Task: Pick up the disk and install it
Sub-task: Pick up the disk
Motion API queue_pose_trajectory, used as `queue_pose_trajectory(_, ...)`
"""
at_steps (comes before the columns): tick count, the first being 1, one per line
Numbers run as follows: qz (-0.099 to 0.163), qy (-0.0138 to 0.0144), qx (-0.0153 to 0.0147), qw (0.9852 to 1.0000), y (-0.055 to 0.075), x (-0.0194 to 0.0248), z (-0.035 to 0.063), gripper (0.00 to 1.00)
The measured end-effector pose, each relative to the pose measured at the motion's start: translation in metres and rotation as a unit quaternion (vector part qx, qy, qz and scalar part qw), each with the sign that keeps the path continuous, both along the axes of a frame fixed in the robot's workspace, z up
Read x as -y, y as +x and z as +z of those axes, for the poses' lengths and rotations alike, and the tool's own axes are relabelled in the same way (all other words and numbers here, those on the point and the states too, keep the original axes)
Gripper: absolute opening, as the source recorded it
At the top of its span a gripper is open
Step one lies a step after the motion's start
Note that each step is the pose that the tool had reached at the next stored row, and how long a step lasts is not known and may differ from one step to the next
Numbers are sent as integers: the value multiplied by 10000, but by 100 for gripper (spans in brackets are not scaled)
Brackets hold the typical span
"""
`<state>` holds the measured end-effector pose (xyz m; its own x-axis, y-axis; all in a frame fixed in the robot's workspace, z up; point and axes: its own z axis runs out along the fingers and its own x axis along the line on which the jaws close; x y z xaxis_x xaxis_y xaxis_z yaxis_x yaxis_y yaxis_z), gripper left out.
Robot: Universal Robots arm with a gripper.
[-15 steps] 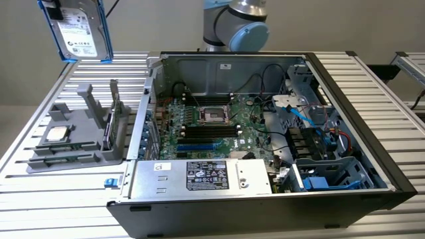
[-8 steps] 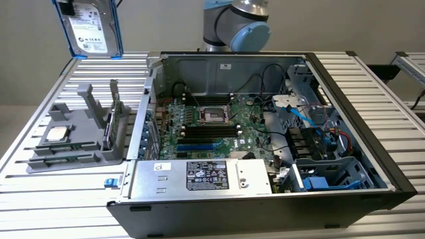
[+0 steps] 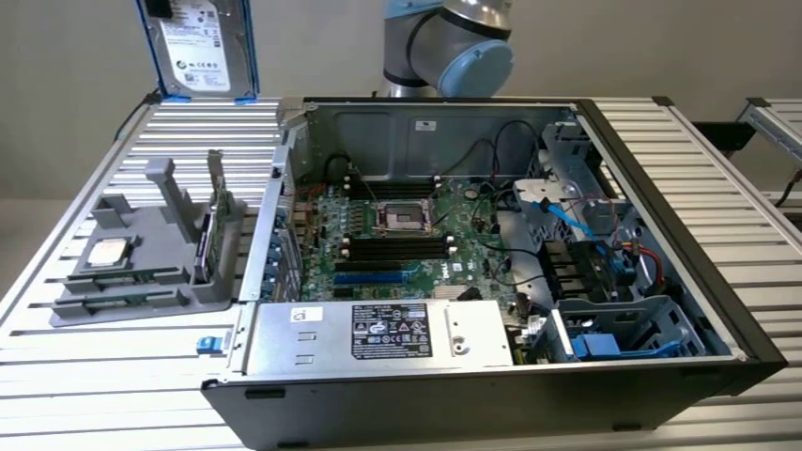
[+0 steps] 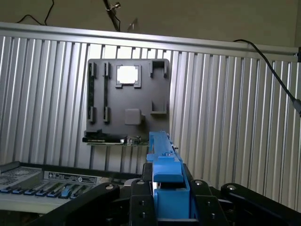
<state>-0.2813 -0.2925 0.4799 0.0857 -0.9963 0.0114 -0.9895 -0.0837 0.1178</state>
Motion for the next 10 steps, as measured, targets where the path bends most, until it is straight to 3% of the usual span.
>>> queue_pose_trajectory(10,0,0,2,10000,365,12,96,33)
